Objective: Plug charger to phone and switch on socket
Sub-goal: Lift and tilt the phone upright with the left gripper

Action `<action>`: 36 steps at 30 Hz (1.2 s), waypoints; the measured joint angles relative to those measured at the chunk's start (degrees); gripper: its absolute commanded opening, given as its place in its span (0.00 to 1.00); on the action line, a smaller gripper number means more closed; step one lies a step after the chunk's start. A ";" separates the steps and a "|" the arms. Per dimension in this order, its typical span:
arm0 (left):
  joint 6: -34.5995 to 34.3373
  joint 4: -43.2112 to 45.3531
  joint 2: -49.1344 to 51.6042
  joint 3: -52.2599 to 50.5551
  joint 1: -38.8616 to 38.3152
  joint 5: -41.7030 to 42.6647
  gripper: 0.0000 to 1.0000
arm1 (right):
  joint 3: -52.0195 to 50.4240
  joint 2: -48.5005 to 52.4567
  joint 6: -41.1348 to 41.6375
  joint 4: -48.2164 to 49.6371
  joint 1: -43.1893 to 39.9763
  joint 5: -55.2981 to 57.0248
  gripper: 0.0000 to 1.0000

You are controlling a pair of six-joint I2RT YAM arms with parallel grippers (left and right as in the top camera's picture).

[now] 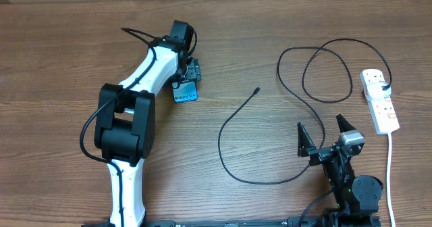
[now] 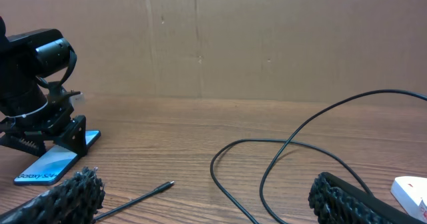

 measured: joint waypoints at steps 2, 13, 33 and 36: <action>0.17 0.02 0.00 0.00 0.07 0.04 0.81 | 0.00 0.02 0.04 0.02 0.02 -0.02 1.00; 0.90 -4.13 1.31 3.17 0.98 0.70 1.00 | 0.00 0.00 0.02 0.00 0.00 0.00 1.00; -0.79 -28.59 10.99 24.15 1.29 2.56 1.00 | 0.00 0.00 0.02 0.00 0.02 0.00 1.00; -0.66 -27.58 10.88 23.85 1.03 2.25 0.99 | 0.00 0.02 0.04 0.00 0.00 0.00 1.00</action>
